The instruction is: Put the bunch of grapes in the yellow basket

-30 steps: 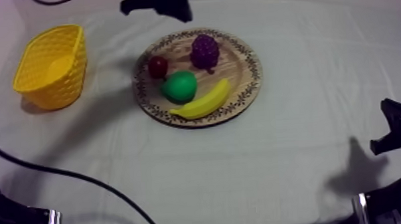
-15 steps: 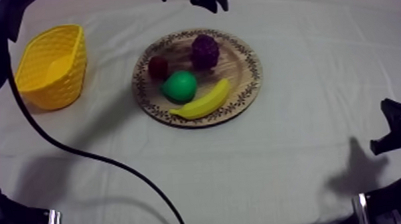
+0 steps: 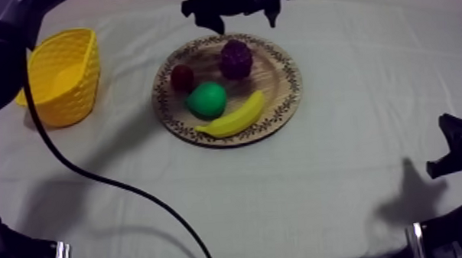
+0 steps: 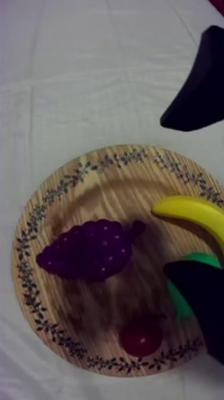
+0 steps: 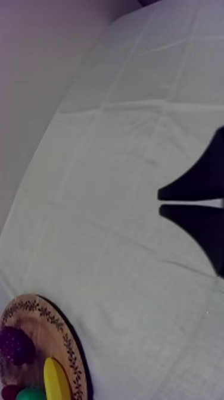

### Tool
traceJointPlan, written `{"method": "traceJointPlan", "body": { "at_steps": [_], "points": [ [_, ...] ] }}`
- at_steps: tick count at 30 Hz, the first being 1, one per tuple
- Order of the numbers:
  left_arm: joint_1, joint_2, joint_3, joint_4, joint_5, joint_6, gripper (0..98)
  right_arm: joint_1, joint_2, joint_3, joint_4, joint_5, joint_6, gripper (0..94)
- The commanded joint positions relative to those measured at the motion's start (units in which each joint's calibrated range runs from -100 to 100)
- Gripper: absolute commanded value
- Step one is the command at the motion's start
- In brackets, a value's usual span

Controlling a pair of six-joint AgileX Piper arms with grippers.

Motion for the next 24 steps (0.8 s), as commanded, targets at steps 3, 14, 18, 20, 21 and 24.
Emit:
{"method": "traceJointPlan", "body": {
  "at_steps": [3, 14, 18, 20, 21, 24],
  "points": [
    [-0.41, 2.6, -1.13, -0.12, -0.06, -0.48, 90.4, -0.02, 0.0, 0.0, -0.01, 0.02, 0.03, 0.3],
    [-2.12, 13.64, -9.14, 0.09, 1.88, -2.43, 92.2, -0.02, 0.0, 0.0, -0.01, 0.02, 0.03, 0.3],
    [-2.6, 17.31, -12.09, 0.15, 2.62, -2.58, 91.7, -0.02, 0.0, 0.0, -0.01, 0.02, 0.03, 0.3],
    [-2.79, 19.07, -13.7, 0.24, 2.76, -2.84, 91.2, -0.02, 0.0, 0.0, -0.01, 0.02, 0.03, 0.3],
    [-2.86, 19.94, -14.57, 0.3, 2.89, -2.96, 91.0, -0.02, 0.0, 0.0, -0.01, 0.02, 0.03, 0.3],
    [-2.96, 22.52, -17.32, 0.41, 3.78, -3.35, 89.4, -0.02, 0.0, 0.0, -0.01, 0.02, 0.03, 0.3]
  ]
}}
